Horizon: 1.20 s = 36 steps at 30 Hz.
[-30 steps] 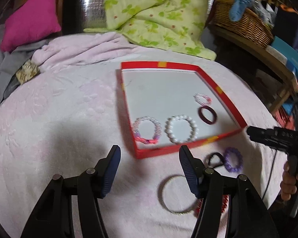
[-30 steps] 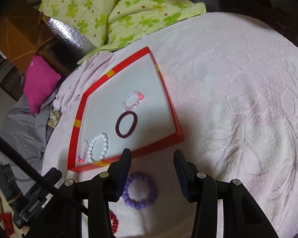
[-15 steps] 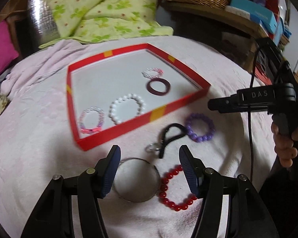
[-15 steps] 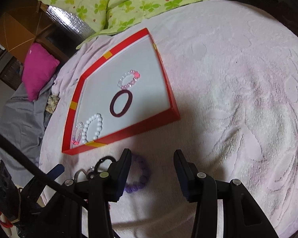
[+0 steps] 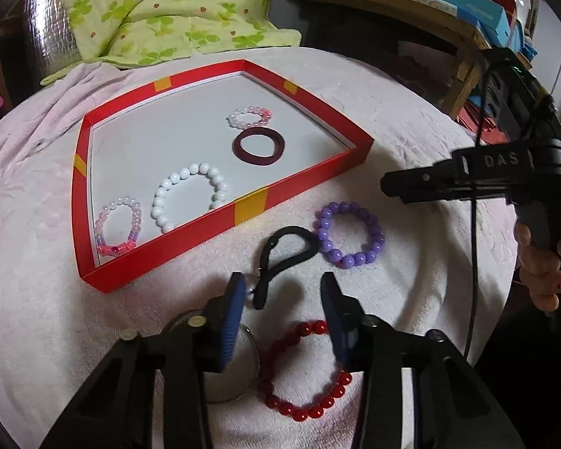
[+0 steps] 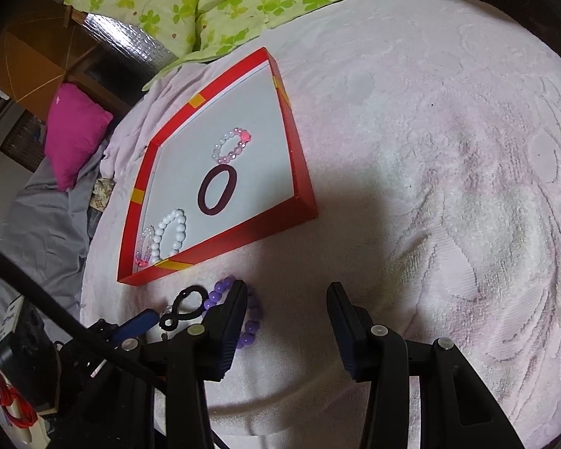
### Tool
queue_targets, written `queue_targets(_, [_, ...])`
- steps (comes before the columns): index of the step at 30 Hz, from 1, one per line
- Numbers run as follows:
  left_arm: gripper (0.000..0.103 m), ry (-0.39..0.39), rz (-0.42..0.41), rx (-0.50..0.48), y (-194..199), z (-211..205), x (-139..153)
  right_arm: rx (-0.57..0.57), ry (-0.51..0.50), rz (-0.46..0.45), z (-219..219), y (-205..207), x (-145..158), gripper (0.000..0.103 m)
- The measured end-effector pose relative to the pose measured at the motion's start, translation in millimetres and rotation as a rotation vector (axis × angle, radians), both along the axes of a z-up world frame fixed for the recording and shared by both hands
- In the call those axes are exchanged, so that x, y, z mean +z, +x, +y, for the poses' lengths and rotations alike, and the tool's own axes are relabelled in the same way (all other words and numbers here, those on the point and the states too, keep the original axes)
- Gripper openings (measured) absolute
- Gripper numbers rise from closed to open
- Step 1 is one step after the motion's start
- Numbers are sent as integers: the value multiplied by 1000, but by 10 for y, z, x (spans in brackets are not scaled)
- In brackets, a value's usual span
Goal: Organize jewelry
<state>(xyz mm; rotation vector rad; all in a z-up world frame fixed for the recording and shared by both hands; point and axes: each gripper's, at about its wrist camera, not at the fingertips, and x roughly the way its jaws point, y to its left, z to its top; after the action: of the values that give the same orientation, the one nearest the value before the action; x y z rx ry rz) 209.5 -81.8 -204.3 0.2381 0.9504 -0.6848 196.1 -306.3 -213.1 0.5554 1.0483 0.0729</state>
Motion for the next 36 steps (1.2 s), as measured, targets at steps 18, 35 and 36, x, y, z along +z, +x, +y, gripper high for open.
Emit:
queue_targets(18, [9, -18, -10, 36, 47, 129, 60, 88, -41, -7, 330, 74, -30, 48])
queue_targets(35, [37, 0, -25, 50, 15, 199, 104, 145, -497, -50, 665, 102, -40, 13])
queue_targets(36, [37, -2, -25, 45, 12, 176, 105, 131, -485, -48, 616, 102, -31, 13])
